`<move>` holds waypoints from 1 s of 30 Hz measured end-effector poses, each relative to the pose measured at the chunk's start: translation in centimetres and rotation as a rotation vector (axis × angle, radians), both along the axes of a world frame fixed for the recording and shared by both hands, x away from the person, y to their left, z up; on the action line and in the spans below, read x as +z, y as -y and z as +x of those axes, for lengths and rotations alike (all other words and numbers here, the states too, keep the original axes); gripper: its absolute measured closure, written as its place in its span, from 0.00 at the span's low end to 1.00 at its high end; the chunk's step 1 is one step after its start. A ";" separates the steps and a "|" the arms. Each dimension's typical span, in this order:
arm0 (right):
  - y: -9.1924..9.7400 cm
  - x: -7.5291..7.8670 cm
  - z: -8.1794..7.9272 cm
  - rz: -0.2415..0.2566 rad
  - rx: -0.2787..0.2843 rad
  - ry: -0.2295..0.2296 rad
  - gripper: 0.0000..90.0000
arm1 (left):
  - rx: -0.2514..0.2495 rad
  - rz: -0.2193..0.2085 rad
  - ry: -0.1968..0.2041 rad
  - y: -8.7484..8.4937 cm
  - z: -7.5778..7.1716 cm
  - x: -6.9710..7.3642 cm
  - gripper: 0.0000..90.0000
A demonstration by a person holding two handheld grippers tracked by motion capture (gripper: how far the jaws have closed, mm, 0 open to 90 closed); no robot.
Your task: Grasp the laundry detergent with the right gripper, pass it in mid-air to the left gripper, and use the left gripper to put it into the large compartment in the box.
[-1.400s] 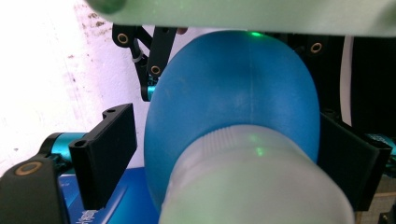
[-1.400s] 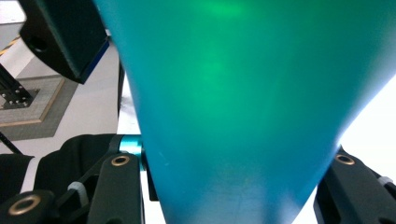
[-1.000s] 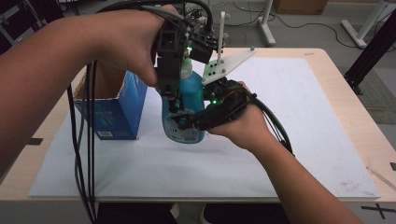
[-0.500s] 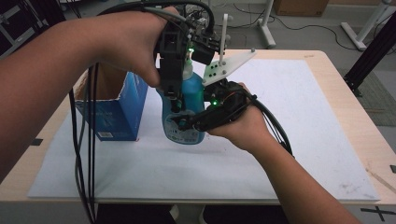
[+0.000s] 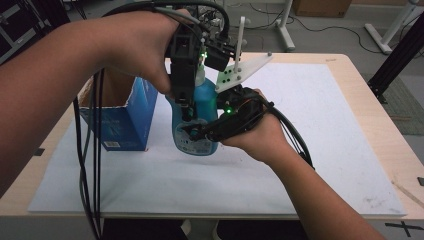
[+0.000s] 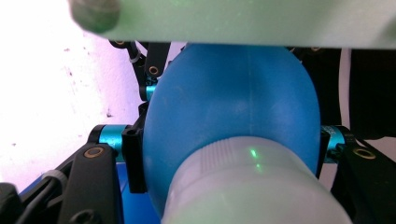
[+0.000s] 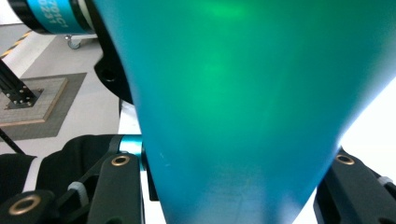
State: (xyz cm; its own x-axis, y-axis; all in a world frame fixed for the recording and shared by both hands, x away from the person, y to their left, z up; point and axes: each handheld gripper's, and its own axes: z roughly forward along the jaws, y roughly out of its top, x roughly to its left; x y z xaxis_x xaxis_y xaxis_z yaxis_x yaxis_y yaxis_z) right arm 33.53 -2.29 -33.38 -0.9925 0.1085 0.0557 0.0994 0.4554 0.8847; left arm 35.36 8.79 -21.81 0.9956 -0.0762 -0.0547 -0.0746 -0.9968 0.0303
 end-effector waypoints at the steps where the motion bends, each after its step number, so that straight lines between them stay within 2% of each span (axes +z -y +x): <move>1: 0.0 0.0 0.0 0.001 0.001 0.005 0.52 | 0.005 -0.003 0.001 0.0 -0.1 0.1 0.42; 6: 0.1 0.0 0.0 0.006 0.012 -0.004 0.50 | 0.010 0.000 -0.007 0.0 -0.1 0.1 0.42; 7: 0.1 0.1 -0.1 0.008 0.015 -0.019 0.49 | 0.012 -0.003 -0.010 0.1 -0.1 0.1 0.42; 10: 0.4 0.1 0.0 0.036 0.024 -0.046 0.36 | 0.011 0.004 -0.012 0.1 -0.2 0.0 0.42; 11: 0.4 0.1 0.0 0.036 0.024 -0.046 0.36 | 0.011 0.004 -0.012 0.1 -0.2 0.0 0.42; 12: 0.7 0.3 -0.1 0.020 0.017 -0.030 0.31 | 0.012 0.007 -0.010 0.1 -0.2 0.0 0.42; 15: 1.2 0.2 -0.2 0.004 0.013 -0.039 0.25 | 0.018 0.004 -0.012 -0.2 -0.1 0.2 0.42; 16: 1.6 0.3 -0.2 -0.009 -0.001 -0.024 0.25 | 0.022 0.003 -0.013 -0.2 -0.1 0.2 0.42; 18: 2.2 0.4 -0.2 -0.005 -0.015 -0.014 0.24 | 0.028 0.004 -0.011 -0.4 0.0 0.2 0.42; 19: 2.9 0.8 -0.2 0.004 -0.031 -0.006 0.21 | 0.030 0.006 -0.009 -0.5 0.0 0.3 0.42; 22: 3.5 1.2 -0.2 0.004 -0.033 -0.002 0.19 | 0.041 0.014 -0.006 -0.6 0.2 0.4 0.42; 24: 4.1 1.5 -0.3 -0.001 -0.045 0.011 0.18 | 0.046 0.018 -0.006 -0.7 0.2 0.5 0.42; 25: 4.3 1.6 -0.3 0.002 -0.049 0.017 0.15 | 0.048 0.019 -0.007 -0.7 0.2 0.5 0.42; 30: 5.6 2.8 -0.5 -0.008 -0.071 0.053 0.14 | 0.071 0.020 -0.004 -1.0 0.3 1.1 0.42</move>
State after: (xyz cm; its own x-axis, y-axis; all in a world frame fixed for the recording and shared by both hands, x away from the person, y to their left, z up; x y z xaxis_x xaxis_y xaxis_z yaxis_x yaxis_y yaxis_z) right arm 33.06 -7.87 -30.60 -0.9839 0.1786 0.0021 0.0847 0.4559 0.8860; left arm 35.70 9.75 -20.74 0.9982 -0.0047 -0.0592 -0.0040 -0.9999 0.0108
